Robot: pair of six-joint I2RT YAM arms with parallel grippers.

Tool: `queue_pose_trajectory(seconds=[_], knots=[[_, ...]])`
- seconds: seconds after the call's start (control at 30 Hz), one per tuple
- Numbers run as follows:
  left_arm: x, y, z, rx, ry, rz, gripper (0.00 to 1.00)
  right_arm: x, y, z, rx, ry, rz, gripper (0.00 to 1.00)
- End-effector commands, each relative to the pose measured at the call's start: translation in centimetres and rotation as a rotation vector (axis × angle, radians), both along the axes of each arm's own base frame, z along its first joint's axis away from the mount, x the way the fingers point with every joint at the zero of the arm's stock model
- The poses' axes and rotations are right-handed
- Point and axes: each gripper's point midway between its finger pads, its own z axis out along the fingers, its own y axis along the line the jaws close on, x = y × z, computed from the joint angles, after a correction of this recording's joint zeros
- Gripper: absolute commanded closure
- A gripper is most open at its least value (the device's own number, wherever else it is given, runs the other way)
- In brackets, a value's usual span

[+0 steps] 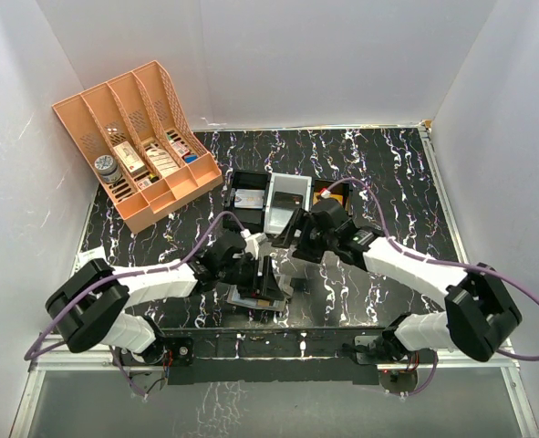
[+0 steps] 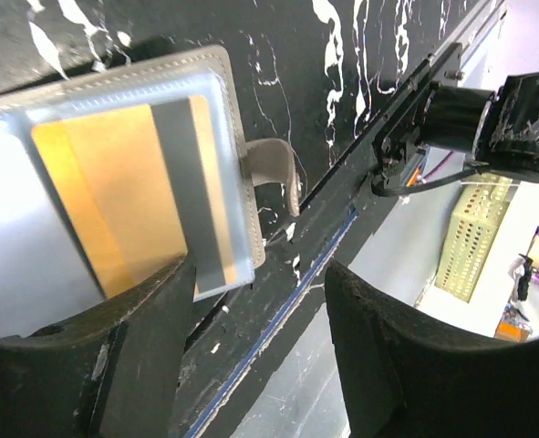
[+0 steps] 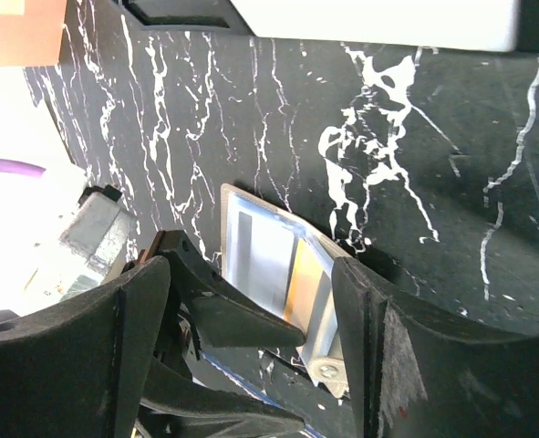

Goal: Take the credit cards out of the card holder

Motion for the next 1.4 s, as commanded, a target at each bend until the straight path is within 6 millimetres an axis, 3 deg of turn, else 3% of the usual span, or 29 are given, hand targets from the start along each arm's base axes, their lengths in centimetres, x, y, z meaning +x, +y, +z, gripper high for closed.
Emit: queue_pose_trajectory(seconds=[0.0, 0.27, 0.5, 0.57, 0.67, 0.97, 1.37], knots=[[0.4, -0.6, 1.4, -0.016, -0.047, 0.025, 0.43, -0.4, -1.0, 0.7, 0.030, -0.024, -0.005, 0.32], [2.4, 3.9, 2.8, 0.121, -0.200, 0.212, 0.45, -2.5, 1.6, 1.8, 0.184, -0.003, 0.154, 0.56], [3.0, 5.7, 2.6, 0.184, -0.210, 0.305, 0.45, -3.7, 3.8, 2.1, 0.212, 0.000, 0.268, 0.67], [3.3, 5.9, 2.7, 0.193, -0.217, 0.319, 0.45, -4.3, 4.3, 1.0, 0.185, 0.029, 0.291, 0.69], [3.5, 5.6, 2.9, 0.188, -0.226, 0.314, 0.45, -4.6, 3.5, -1.4, 0.103, 0.077, 0.260, 0.71], [2.8, 2.2, 2.3, 0.136, -0.169, 0.150, 0.42, -7.1, 0.6, -8.4, -0.053, 0.207, 0.268, 0.73], [2.1, 2.9, -1.0, 0.230, -0.097, 0.132, 0.43, -7.5, -1.5, -11.5, -0.149, 0.248, 0.201, 0.76]])
